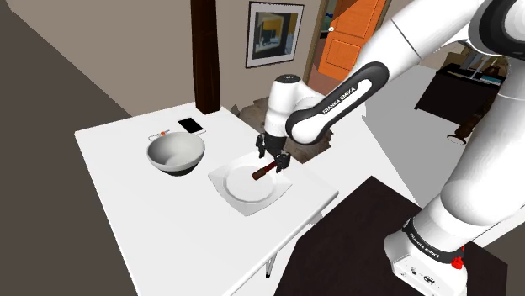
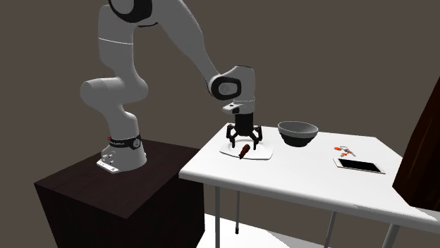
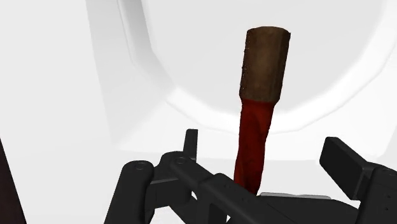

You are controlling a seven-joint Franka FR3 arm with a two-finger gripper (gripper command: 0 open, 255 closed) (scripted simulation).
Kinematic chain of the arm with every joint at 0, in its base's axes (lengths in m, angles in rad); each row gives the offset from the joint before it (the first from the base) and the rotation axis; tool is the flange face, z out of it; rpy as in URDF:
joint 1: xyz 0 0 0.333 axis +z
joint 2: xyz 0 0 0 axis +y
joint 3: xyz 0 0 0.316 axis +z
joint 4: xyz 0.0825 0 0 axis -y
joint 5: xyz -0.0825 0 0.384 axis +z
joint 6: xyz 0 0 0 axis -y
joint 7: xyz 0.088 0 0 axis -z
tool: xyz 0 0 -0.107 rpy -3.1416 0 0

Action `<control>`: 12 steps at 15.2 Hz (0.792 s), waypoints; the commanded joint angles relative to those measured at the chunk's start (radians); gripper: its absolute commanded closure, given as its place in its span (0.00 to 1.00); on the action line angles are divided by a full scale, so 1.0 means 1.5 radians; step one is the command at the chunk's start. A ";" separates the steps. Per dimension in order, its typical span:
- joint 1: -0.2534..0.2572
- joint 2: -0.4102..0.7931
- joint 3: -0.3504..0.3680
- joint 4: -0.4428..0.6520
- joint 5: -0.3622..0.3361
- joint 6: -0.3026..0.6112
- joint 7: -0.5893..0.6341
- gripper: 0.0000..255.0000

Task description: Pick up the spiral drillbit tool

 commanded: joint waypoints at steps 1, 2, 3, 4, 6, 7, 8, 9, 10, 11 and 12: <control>0.010 0.024 -0.012 0.002 -0.026 0.019 0.021 0.00; 0.011 0.024 -0.012 0.002 -0.025 0.019 0.021 0.00; 0.011 0.024 -0.012 0.002 -0.025 0.019 0.020 0.00; 0.010 0.024 -0.012 0.001 -0.025 0.019 0.020 1.00; 0.010 0.024 -0.012 0.001 -0.025 0.019 0.020 1.00; 0.010 0.024 -0.012 0.001 -0.025 0.019 0.020 1.00; 0.010 0.024 -0.012 0.001 -0.025 0.019 0.020 1.00; 0.010 0.024 -0.012 0.001 -0.025 0.019 0.020 1.00; 0.010 0.024 -0.012 0.002 -0.025 0.019 0.020 1.00; 0.010 0.024 -0.012 0.002 -0.025 0.019 0.020 1.00; 0.010 0.024 -0.012 0.002 -0.025 0.019 0.020 1.00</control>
